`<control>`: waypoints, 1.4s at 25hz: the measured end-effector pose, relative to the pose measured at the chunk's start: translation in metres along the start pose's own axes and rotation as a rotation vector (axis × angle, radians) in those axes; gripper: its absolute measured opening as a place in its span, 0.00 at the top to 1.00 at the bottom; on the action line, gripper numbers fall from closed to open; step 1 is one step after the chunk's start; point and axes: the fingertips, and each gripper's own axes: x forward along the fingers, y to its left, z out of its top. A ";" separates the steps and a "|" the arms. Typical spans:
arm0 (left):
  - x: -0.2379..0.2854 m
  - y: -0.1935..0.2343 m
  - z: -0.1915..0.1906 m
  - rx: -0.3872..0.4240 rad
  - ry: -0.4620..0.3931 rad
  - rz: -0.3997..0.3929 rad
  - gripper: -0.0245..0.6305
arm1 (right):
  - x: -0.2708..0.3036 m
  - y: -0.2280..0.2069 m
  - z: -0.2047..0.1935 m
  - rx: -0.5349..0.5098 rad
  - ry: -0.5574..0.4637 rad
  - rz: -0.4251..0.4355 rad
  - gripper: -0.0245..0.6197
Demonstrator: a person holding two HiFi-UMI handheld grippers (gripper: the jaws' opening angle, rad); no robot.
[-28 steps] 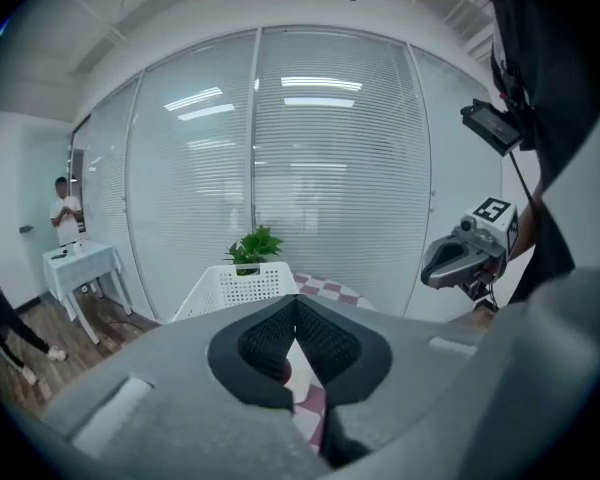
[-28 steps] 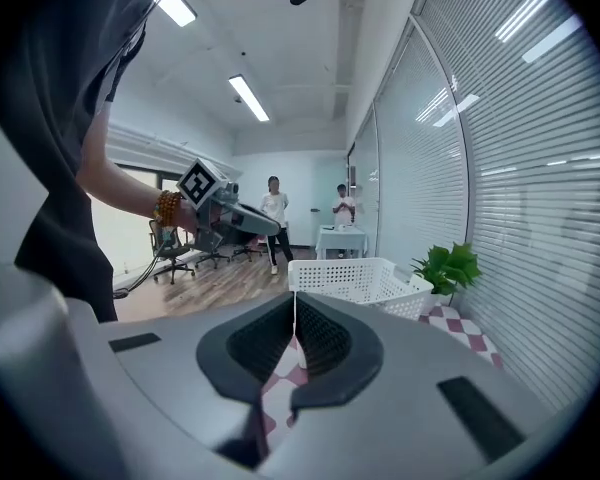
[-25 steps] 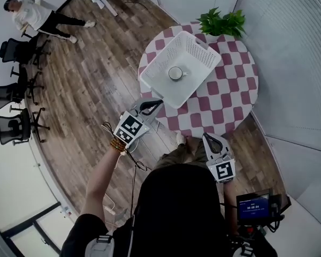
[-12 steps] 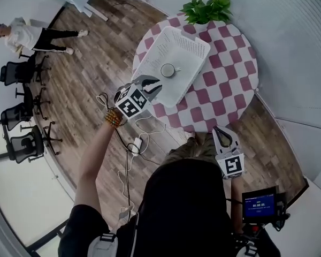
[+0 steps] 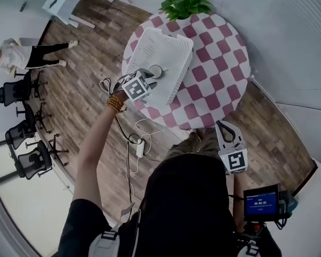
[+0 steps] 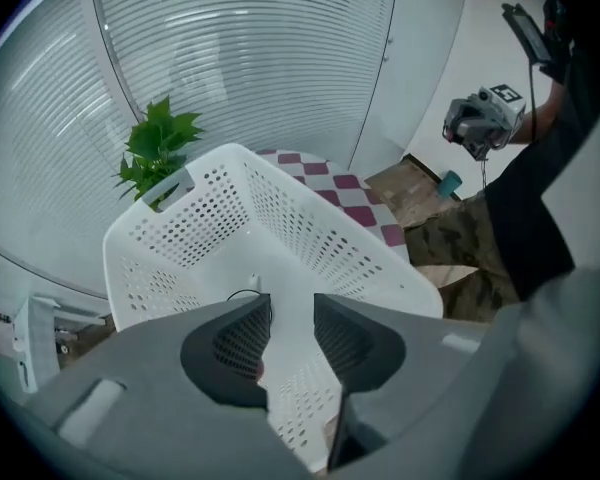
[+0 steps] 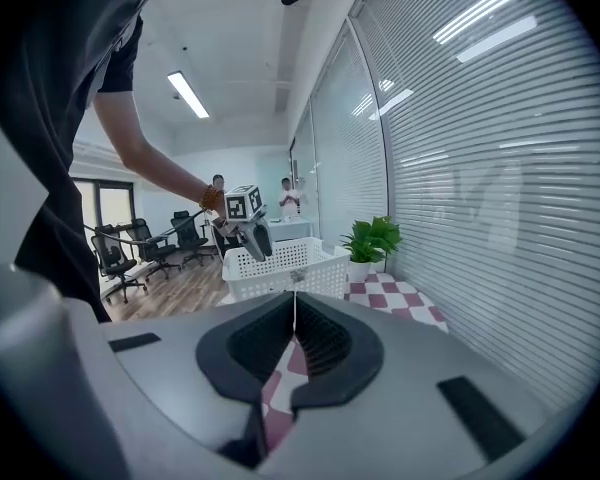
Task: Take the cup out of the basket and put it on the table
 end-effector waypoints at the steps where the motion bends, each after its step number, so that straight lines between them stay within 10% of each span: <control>1: 0.007 0.002 -0.003 0.004 0.014 -0.006 0.78 | -0.002 -0.002 -0.001 0.007 0.001 -0.013 0.95; 35: 0.130 0.025 -0.060 -0.107 0.378 -0.140 0.75 | -0.024 -0.046 -0.030 0.113 0.071 -0.138 0.95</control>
